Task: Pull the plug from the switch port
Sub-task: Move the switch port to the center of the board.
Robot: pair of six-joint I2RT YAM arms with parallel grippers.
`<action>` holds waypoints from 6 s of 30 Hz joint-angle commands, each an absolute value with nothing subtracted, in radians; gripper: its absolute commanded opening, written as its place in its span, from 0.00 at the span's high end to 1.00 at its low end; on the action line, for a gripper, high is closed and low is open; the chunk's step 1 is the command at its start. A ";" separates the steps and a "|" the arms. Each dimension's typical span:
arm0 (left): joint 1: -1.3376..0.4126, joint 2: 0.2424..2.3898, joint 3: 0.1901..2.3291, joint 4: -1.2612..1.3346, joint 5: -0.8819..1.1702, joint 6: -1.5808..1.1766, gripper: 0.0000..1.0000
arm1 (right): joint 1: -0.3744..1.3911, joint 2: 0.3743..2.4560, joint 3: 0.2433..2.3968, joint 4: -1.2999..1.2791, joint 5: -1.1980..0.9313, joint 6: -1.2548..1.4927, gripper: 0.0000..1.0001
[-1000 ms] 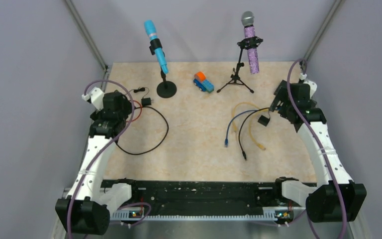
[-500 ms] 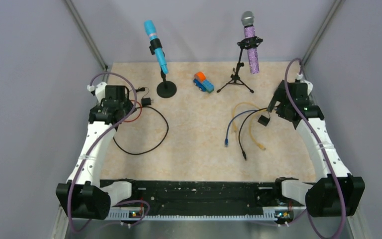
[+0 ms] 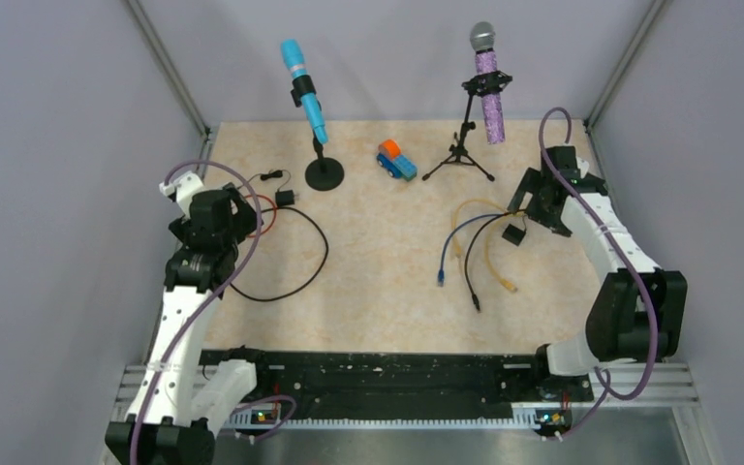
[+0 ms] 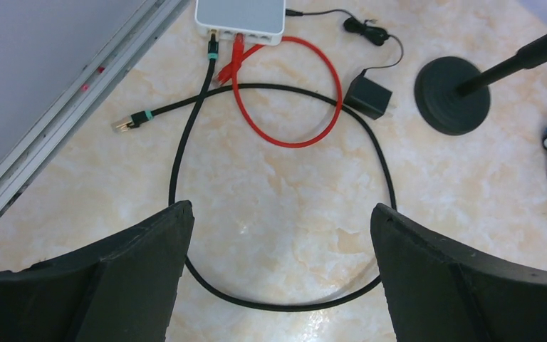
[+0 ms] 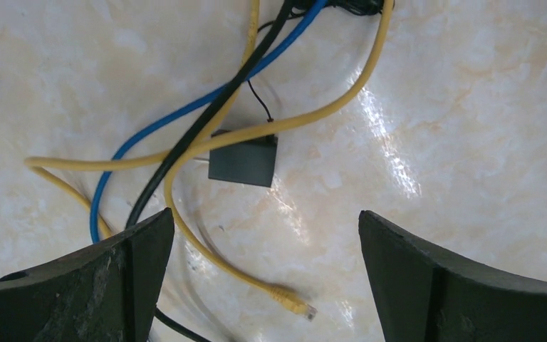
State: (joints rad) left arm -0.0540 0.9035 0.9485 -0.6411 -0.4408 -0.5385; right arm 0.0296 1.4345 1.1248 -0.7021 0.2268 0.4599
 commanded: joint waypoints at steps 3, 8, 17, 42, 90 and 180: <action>-0.051 0.809 0.939 -0.548 -0.394 -0.513 0.01 | -0.038 1.486 1.206 -0.636 0.216 0.622 0.01; -0.051 0.778 0.939 -0.553 -0.347 -0.478 0.01 | -0.148 1.536 1.172 -0.520 0.027 0.723 0.06; -0.051 0.783 0.945 -0.553 -0.272 -0.463 0.01 | -0.163 1.735 1.270 -0.514 -0.107 0.683 0.14; -0.051 0.845 0.963 -0.510 -0.182 -0.459 0.01 | -0.006 1.622 1.013 -0.589 -0.169 0.389 0.32; -0.051 0.795 0.952 -0.513 -0.052 -0.401 0.01 | -0.377 2.203 1.852 -0.654 -0.210 0.298 0.05; -0.712 1.623 1.026 -0.295 0.702 -0.269 0.38 | -0.009 1.758 1.092 -0.420 -0.221 0.357 0.06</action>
